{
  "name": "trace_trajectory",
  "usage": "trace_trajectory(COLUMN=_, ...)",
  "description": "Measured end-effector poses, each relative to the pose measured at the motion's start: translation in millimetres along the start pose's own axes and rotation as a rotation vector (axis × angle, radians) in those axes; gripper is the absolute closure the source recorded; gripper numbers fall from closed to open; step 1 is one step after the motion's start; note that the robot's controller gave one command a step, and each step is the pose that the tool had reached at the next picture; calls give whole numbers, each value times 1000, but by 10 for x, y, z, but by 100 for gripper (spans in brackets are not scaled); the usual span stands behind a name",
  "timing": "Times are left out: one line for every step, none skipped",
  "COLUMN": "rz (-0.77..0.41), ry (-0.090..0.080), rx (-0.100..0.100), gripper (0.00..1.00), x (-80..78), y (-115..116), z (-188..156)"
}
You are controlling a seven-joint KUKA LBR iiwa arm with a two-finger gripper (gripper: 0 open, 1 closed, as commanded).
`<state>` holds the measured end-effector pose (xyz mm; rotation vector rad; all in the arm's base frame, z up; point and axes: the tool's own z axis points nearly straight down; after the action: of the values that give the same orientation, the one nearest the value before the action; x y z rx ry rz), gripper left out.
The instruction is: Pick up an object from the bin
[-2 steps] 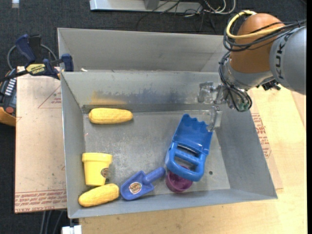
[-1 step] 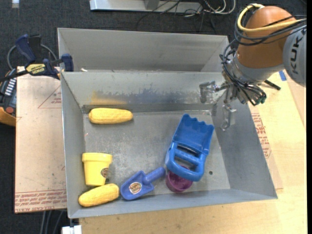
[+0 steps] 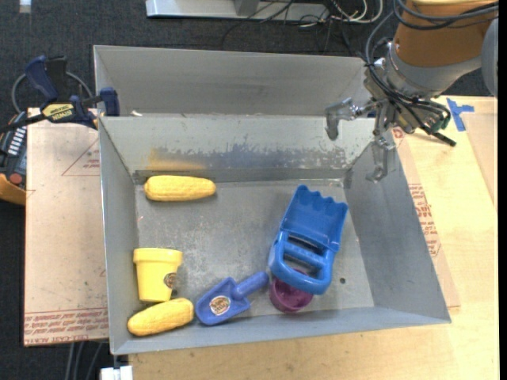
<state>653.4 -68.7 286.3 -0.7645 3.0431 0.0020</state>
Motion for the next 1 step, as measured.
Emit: trace_trajectory(rz=70, ry=-3, rx=1, gripper=0, x=-87, y=81, z=526)
